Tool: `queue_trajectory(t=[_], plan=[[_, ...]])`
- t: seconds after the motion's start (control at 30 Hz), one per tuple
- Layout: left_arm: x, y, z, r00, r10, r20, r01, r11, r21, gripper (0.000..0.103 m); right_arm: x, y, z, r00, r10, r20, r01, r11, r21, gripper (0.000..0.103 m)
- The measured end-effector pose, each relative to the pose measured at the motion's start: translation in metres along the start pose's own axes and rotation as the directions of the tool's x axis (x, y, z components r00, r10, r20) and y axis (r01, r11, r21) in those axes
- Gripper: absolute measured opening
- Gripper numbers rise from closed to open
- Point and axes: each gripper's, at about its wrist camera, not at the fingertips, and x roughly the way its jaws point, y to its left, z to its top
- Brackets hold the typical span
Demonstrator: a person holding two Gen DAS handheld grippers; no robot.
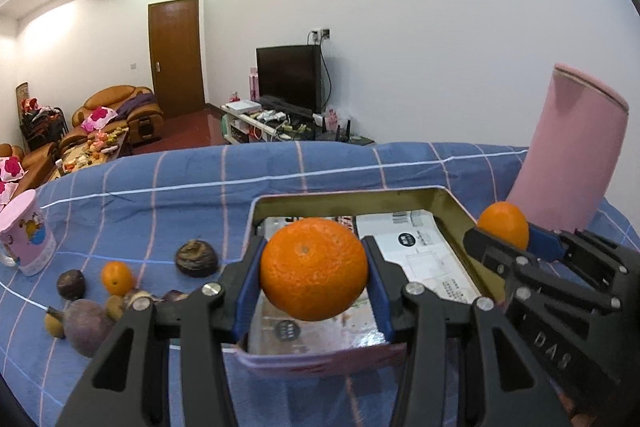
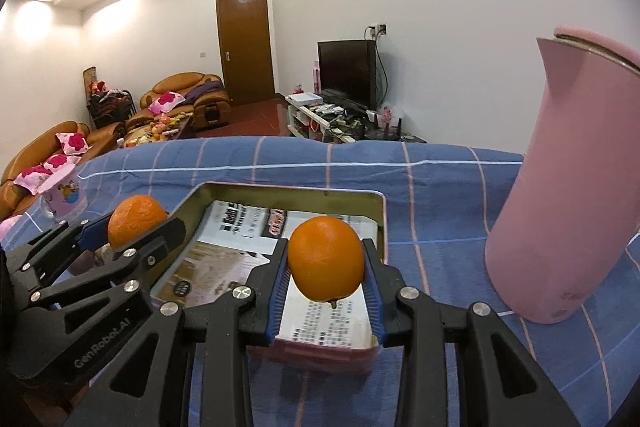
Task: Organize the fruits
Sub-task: 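Carry the orange with the right gripper into the tin box, then open the right gripper to release the orange in the box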
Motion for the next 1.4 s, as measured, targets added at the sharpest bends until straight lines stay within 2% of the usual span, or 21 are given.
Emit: queue_trajectory(t=[0.47, 0.77, 0.97, 1.1, 1.2, 1.27, 1.3, 1.37, 1.4], plan=[[0.027, -0.011, -0.003, 0.996, 0.017, -0.091, -0.015, 1.000, 0.020, 0.049, 0.019, 0.004, -0.006, 0.997, -0.018, -0.076, 0.015, 0.999, -0.038, 0.036], [0.034, -0.012, -0.003, 0.993, 0.018, -0.117, -0.016, 1.000, 0.022, 0.049, 0.027, 0.002, -0.010, 0.992, 0.022, -0.124, -0.024, 1.000, -0.016, 0.037], [0.033, -0.010, -0.002, 0.993, 0.012, -0.114, -0.010, 1.000, 0.022, 0.049, 0.021, -0.002, -0.008, 0.993, 0.029, -0.116, -0.028, 1.000, 0.009, 0.039], [0.034, -0.010, -0.002, 0.993, 0.014, -0.117, -0.011, 1.000, 0.021, 0.049, 0.009, -0.011, -0.004, 0.997, 0.047, -0.066, -0.043, 0.997, 0.064, 0.054], [0.033, -0.012, -0.002, 0.993, 0.019, -0.114, -0.016, 0.999, 0.031, 0.049, -0.001, -0.018, -0.001, 1.000, 0.026, -0.012, -0.024, 0.994, 0.103, 0.069], [0.031, -0.015, -0.002, 0.994, 0.030, -0.106, -0.025, 0.999, 0.047, 0.051, -0.008, -0.023, 0.000, 0.999, 0.020, 0.031, -0.024, 0.991, 0.129, 0.070], [0.030, -0.017, -0.002, 0.995, 0.037, -0.097, -0.032, 0.998, 0.053, 0.052, -0.011, -0.024, 0.000, 0.999, 0.019, 0.045, -0.025, 0.990, 0.139, 0.070], [0.025, -0.020, -0.003, 0.996, 0.057, -0.071, -0.052, 0.996, 0.066, 0.070, -0.012, -0.026, 0.001, 0.998, -0.003, 0.064, -0.006, 0.989, 0.150, 0.070], [0.023, -0.021, -0.003, 0.996, 0.065, -0.057, -0.060, 0.996, 0.070, 0.082, -0.012, -0.027, 0.000, 0.997, -0.023, 0.078, 0.010, 0.988, 0.152, 0.070]])
